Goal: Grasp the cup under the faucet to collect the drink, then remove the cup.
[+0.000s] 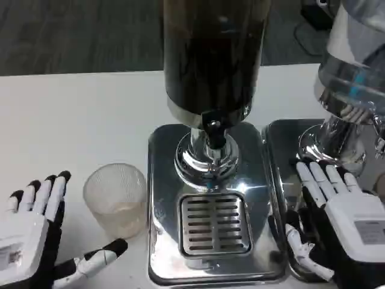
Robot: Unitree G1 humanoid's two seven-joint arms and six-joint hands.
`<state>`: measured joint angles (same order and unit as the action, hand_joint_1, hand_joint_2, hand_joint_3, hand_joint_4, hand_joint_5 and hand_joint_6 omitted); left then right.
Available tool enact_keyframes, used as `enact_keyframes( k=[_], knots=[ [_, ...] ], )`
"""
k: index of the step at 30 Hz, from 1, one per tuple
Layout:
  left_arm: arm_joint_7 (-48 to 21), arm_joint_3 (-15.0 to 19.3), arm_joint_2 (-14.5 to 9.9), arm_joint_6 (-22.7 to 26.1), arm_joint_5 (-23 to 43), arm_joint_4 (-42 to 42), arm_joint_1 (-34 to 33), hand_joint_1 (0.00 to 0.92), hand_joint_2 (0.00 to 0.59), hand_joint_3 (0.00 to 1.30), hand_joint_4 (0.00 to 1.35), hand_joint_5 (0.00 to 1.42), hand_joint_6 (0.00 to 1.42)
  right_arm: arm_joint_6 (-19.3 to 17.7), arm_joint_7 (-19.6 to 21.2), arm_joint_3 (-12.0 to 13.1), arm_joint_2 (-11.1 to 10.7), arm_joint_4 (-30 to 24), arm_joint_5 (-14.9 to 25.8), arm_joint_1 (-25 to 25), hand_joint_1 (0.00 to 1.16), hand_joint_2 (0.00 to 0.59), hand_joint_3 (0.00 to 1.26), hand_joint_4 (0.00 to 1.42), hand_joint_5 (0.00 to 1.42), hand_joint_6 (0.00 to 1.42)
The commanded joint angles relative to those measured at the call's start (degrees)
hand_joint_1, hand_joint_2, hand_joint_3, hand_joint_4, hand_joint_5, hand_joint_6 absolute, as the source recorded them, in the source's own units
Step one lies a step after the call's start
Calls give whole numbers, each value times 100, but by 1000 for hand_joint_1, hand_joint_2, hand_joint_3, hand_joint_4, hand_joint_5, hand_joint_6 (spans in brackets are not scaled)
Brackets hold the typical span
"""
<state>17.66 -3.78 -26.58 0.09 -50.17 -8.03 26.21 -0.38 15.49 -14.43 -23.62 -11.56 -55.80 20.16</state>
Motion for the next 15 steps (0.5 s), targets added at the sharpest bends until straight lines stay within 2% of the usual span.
enact_keyframes(
  k=[1, 4, 10, 15],
  knots=[
    [84, 77, -92, -132, 90, 146, -18, 0, 54, 0, 0, 0, 0, 154, -18, -114, 170, 74, -119, -141, 268, 540, 0, 0, 0, 0],
    [162, 189, -183, -296, 193, 277, 8, 0, 54, 0, 0, 0, 0, 243, -3, -270, 294, 88, -224, -126, 272, 541, 0, 0, 0, 0],
    [320, 291, -244, -518, 368, 522, 10, 0, 54, 0, 0, 0, 0, 370, 67, -423, 449, 218, -356, -209, 279, 542, 0, 0, 0, 0],
    [492, 348, -307, -841, 535, 870, -25, 0, 48, 0, 0, 0, 0, 457, 297, -561, 624, 392, -466, -208, 283, 542, 0, 0, 0, 0]
  ],
)
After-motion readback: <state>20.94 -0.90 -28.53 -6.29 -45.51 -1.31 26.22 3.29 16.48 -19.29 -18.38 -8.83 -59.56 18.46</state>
